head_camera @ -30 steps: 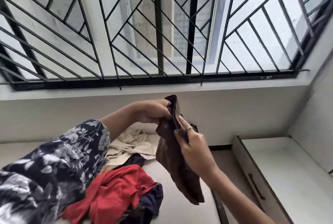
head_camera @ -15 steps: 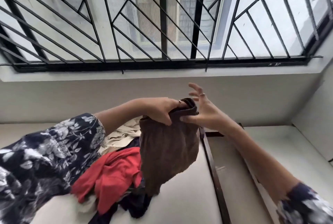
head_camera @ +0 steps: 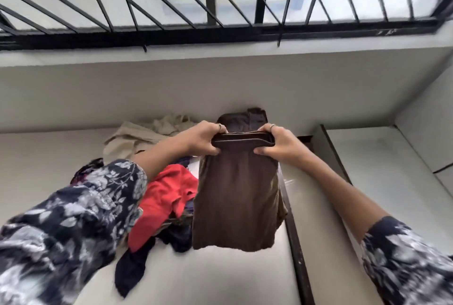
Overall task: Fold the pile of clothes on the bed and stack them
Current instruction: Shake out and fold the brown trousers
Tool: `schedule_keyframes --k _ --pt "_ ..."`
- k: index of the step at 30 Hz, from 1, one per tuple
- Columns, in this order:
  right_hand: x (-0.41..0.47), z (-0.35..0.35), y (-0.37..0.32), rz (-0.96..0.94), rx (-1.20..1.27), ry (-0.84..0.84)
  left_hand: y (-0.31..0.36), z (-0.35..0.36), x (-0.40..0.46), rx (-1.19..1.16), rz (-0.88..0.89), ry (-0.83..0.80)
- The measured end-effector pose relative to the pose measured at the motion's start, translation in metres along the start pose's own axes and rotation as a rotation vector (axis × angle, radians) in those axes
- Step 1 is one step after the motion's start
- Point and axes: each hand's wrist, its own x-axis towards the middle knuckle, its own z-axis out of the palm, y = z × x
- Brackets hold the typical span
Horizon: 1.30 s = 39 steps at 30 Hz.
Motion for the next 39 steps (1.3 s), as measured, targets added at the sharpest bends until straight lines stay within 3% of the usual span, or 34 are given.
schedule_keyframes --k 6,9,15,23,28,32,39 --pt "0.002 -0.008 0.016 -0.002 0.031 0.136 -0.003 0.021 0.023 -0.227 -0.105 0.294" --pt "-0.009 -0.007 0.021 -0.034 0.029 0.152 -0.001 0.028 0.018 -0.29 -0.11 0.338" --pt "-0.052 0.064 0.089 0.039 -0.104 0.048 -0.02 0.125 -0.012 -0.444 -0.152 0.154" --pt "-0.162 0.222 0.207 0.296 -0.227 -0.429 -0.058 0.34 -0.086 -0.443 -0.352 -0.311" --pt "-0.189 0.255 0.235 0.368 -0.157 -0.574 -0.067 0.394 -0.101 -0.517 -0.4 -0.45" --pt "-0.154 0.243 0.241 0.387 -0.108 -0.564 -0.079 0.38 -0.076 -0.579 -0.443 -0.388" --pt "-0.035 0.209 0.249 0.338 0.04 -0.293 -0.129 0.348 0.01 -0.742 -0.593 -0.058"
